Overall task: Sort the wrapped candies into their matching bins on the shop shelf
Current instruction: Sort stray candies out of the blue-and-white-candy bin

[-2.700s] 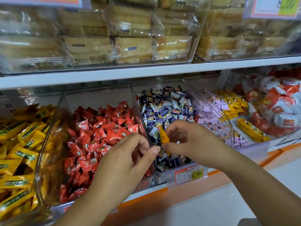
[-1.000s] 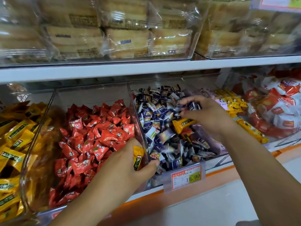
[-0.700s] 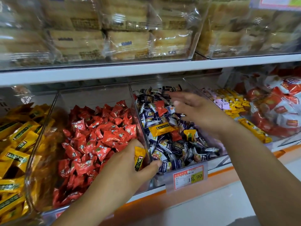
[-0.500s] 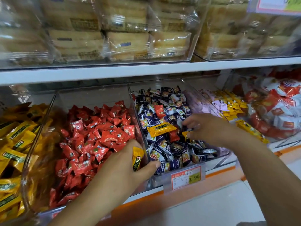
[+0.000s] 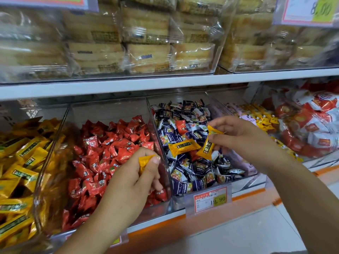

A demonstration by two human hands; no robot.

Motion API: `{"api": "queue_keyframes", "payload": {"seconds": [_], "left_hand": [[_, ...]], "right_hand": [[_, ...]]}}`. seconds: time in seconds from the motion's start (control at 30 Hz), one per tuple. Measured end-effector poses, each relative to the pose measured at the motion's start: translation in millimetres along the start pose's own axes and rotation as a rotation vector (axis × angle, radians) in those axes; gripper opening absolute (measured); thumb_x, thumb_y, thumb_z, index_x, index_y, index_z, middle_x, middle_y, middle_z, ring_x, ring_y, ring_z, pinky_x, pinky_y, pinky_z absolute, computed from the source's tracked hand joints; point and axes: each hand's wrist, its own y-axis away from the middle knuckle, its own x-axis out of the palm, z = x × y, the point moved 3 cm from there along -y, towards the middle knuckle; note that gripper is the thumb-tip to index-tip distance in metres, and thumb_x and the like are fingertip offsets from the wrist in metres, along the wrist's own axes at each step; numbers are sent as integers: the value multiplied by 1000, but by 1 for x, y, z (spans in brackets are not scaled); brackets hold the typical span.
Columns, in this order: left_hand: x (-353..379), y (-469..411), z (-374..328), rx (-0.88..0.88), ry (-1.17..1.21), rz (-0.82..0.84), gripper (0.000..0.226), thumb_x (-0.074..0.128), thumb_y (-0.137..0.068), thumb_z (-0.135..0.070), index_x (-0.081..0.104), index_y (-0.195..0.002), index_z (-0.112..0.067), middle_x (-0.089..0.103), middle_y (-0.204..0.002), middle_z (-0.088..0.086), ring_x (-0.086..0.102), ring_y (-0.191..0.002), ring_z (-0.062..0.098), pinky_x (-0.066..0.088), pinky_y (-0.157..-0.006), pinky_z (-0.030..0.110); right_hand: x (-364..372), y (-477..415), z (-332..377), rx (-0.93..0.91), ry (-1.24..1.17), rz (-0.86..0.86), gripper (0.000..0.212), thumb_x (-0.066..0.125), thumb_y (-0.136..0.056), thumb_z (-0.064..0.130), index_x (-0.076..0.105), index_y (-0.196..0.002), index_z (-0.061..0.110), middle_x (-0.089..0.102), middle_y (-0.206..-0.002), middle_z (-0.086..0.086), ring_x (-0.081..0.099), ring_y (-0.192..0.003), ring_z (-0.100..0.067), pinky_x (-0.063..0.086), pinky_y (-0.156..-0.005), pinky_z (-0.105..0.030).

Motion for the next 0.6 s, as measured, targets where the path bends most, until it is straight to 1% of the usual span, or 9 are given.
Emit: {"api": "queue_keyframes", "payload": {"seconds": [0.03,0.1,0.17,0.23,0.33,0.4,0.47,0.53,0.6], "left_hand": [[-2,1,-1,13,8,-28,19,39,-87,-50,55,-84,-40,65,-66,1,61,-61,15,49,-66,36],[-5,2,-6,28,8,-48,22,41,-83,-56,57,-89,-43,61,-63,2,56,-58,16,46,-60,30],[-5,3,-11,26,25,-19,26,49,-74,-61,59,-94,-46,59,-69,0,52,-56,9,41,-53,19],[-1,3,-13,19,21,36,34,60,-65,-63,57,-97,-50,61,-79,-7,53,-58,3,42,-56,15],[1,4,-14,43,-52,39,30,61,-68,-57,55,-96,-49,61,-76,-5,49,-55,5,38,-53,17],[-3,3,-13,46,-69,7,18,58,-79,-51,56,-96,-47,58,-71,1,44,-51,9,34,-49,22],[-7,1,-8,10,-44,-14,11,57,-84,-45,56,-95,-44,61,-69,6,48,-55,24,39,-51,37],[-10,0,-6,-26,15,-33,12,57,-83,-41,56,-94,-41,66,-75,9,60,-67,32,48,-59,47],[-10,-2,-6,-51,67,-47,12,60,-84,-30,56,-90,-39,70,-81,2,67,-74,29,52,-65,56]], "right_hand": [[5,2,3,6,-55,43,18,69,-85,11,64,-101,18,72,-88,-4,66,-67,-17,52,-61,-24],[18,7,7,4,-154,152,17,68,-83,7,66,-99,12,72,-81,-10,66,-69,-19,54,-62,-23],[35,13,12,-15,-231,254,17,68,-82,4,68,-98,10,74,-83,-9,69,-72,-20,56,-66,-23],[53,20,16,-40,-246,331,16,68,-83,3,70,-97,11,74,-90,-11,71,-79,-22,56,-71,-24],[62,20,22,-64,-242,318,18,64,-88,5,72,-100,15,73,-88,-13,71,-76,-16,56,-69,-21],[45,10,18,-89,-51,123,17,60,-93,12,70,-104,20,72,-85,-4,68,-71,-7,53,-63,-16],[26,-2,9,-97,340,-51,17,56,-96,27,69,-107,25,70,-94,6,64,-81,-5,52,-68,-20],[25,-9,-4,-43,548,-41,28,50,-97,42,68,-107,23,69,-99,2,63,-88,-11,49,-75,-26],[35,-12,-16,-5,548,14,33,50,-95,48,68,-105,23,68,-94,2,62,-85,-11,48,-73,-29]]}}
